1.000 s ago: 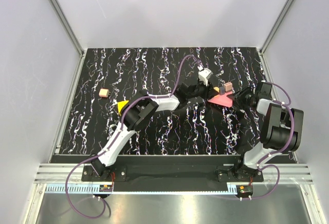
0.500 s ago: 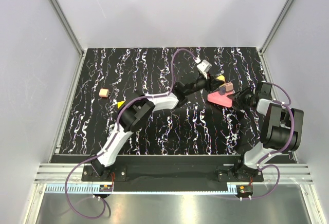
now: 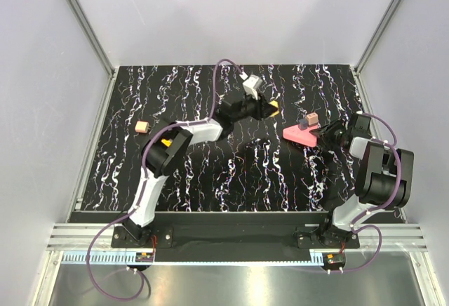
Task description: Pull the plug off the socket
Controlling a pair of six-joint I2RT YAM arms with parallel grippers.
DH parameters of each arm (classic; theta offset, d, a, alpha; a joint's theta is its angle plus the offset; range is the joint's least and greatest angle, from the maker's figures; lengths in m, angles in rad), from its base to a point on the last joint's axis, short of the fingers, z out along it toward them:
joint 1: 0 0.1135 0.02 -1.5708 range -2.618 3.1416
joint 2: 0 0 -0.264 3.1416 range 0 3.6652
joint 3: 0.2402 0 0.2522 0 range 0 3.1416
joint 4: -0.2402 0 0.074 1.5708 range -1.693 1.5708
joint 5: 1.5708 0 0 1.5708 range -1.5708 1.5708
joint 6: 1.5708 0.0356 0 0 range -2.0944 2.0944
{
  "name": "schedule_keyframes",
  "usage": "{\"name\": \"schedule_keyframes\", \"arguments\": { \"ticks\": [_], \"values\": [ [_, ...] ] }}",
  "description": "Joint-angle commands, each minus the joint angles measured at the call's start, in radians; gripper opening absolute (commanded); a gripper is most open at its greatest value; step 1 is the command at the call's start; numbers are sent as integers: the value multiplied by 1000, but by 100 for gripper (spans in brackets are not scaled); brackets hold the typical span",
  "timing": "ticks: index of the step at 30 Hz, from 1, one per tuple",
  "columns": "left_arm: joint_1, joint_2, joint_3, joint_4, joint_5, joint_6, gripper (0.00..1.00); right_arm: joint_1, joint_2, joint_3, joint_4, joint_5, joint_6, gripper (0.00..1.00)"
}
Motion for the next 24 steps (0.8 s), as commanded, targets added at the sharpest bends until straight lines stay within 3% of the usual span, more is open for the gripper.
{"name": "schedule_keyframes", "arguments": {
  "ticks": [1,6,9,12,13,17,24],
  "values": [
    [34,24,99,-161,90,-72,2,18,35,-54,-165,120,-81,0],
    [70,135,213,-252,162,-180,9,18,35,-55,-167,120,-79,0],
    [66,141,253,-340,142,-136,14,18,33,-57,-165,120,-79,0],
    [70,147,241,-319,143,-148,19,18,35,-55,-165,120,-82,0],
    [70,152,241,-319,136,-155,32,18,35,-55,-164,120,-81,0],
    [70,179,267,-365,110,-155,57,18,36,-55,-162,119,-82,0],
    [84,181,264,-373,99,-179,76,18,33,-57,-162,117,-84,0]
  ]
}}
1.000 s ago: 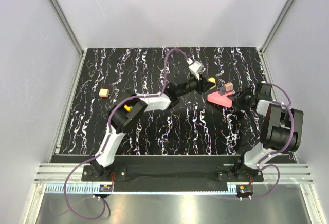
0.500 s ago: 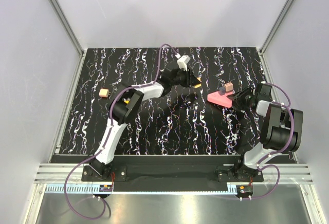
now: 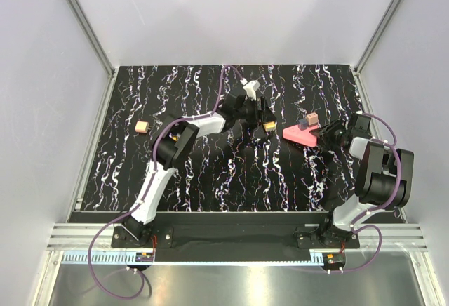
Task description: Pull the plug off the socket
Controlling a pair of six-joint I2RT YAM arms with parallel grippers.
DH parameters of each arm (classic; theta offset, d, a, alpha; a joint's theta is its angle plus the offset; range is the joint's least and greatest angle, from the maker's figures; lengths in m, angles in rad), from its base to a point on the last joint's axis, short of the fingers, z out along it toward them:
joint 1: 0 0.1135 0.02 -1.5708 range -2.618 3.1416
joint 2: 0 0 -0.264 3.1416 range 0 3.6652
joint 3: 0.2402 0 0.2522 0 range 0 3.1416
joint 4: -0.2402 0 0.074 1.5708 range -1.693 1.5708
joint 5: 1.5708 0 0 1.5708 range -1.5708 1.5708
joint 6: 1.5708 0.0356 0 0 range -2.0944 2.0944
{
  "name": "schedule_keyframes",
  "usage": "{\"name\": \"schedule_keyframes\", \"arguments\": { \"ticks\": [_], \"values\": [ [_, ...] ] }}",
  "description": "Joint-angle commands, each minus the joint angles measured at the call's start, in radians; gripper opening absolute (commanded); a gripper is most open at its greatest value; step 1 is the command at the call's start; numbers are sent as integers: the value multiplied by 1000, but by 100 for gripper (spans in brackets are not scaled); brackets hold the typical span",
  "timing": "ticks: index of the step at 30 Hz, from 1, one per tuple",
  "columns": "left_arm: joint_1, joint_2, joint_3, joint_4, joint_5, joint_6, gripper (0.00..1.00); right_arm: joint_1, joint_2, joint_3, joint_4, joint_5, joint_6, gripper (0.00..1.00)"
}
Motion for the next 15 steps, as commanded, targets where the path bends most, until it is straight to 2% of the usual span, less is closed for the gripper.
{"name": "schedule_keyframes", "arguments": {
  "ticks": [1,2,8,12,15],
  "values": [
    [11,-13,27,12,-31,8,77,18,33,-53,-167,119,-81,0],
    [11,-22,21,9,-46,18,83,18,33,-54,-165,119,-81,0],
    [-8,-142,-68,48,-180,148,93,18,33,-56,-165,119,-81,0],
    [-76,-168,-51,101,-190,271,88,18,33,-56,-162,119,-83,0],
    [-105,-162,-50,183,-135,301,86,18,33,-56,-161,119,-81,0]
  ]
}}
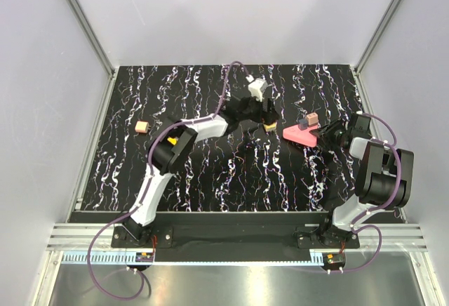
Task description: Pull the plug off the socket
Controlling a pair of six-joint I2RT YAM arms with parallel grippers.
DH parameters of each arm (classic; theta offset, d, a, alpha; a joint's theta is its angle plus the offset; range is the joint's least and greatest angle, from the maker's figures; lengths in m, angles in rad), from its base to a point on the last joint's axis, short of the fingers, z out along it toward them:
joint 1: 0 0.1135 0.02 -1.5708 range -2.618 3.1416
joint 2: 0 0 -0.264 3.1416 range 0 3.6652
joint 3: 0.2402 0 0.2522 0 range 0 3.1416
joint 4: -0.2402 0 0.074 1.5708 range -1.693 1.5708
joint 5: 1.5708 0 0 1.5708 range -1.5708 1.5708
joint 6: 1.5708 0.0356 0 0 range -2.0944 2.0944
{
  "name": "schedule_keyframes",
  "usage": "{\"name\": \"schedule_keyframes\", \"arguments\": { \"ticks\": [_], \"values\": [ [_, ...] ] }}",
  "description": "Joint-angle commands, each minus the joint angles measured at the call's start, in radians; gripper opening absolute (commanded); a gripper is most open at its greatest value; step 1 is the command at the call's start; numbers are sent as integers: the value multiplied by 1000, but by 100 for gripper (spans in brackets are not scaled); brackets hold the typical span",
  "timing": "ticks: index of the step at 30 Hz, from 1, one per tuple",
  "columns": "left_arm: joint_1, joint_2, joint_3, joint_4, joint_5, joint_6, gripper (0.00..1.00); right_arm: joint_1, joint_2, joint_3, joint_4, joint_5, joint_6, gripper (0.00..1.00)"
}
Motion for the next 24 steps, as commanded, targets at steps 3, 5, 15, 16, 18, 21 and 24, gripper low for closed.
{"name": "schedule_keyframes", "arguments": {
  "ticks": [3,5,15,16,18,21,24],
  "values": [
    [-74,-34,82,162,100,116,84,18,34,-53,-165,119,-82,0],
    [-87,-8,137,118,169,162,74,18,34,-53,-165,117,-82,0],
    [-134,90,289,73,203,185,70,18,36,-53,-164,116,-81,0],
    [-136,96,297,67,194,184,75,18,37,-53,-165,117,-81,0],
    [-134,124,337,43,197,170,80,18,36,-53,-165,116,-81,0],
    [-134,164,404,-13,205,161,79,18,36,-53,-165,117,-81,0],
    [-134,176,423,-28,194,150,77,18,36,-53,-165,116,-81,0]
  ]
}}
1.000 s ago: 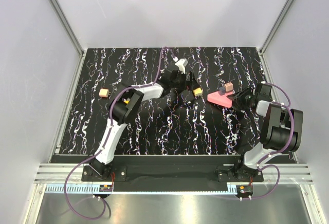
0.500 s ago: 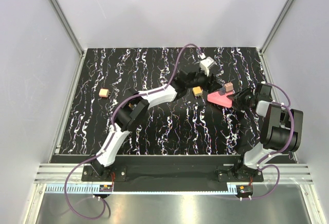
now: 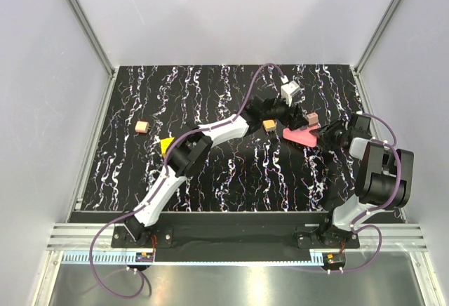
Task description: Pull the plug off the socket
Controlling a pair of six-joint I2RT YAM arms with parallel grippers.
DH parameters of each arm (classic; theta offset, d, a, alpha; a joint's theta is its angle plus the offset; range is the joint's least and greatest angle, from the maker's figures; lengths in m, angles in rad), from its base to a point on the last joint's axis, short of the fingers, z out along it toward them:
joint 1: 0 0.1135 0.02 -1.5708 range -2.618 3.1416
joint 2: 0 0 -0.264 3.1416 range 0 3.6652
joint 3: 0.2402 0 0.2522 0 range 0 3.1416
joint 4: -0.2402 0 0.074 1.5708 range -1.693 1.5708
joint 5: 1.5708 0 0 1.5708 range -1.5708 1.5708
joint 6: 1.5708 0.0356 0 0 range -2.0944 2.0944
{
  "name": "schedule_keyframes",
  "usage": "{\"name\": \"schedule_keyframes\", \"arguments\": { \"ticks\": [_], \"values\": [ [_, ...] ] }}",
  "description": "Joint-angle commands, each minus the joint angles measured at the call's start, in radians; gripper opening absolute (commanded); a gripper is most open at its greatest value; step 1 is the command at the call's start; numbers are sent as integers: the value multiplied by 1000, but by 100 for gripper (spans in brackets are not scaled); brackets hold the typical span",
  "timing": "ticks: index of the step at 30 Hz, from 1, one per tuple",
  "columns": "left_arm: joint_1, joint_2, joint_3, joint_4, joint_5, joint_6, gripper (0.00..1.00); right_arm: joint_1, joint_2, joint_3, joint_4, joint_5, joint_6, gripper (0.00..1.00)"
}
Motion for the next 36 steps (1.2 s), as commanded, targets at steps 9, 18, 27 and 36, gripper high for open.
{"name": "schedule_keyframes", "arguments": {
  "ticks": [9,18,27,36],
  "values": [
    [6,80,170,-83,28,-74,72,18,35,-51,-170,117,-81,0],
    [29,129,232,-117,27,-170,69,18,36,-49,-168,116,-81,0],
    [90,66,38,-27,-77,-379,67,18,36,-49,-168,116,-81,0],
    [106,-6,-112,-91,-213,-482,69,18,35,-51,-167,117,-82,0]
  ]
}}
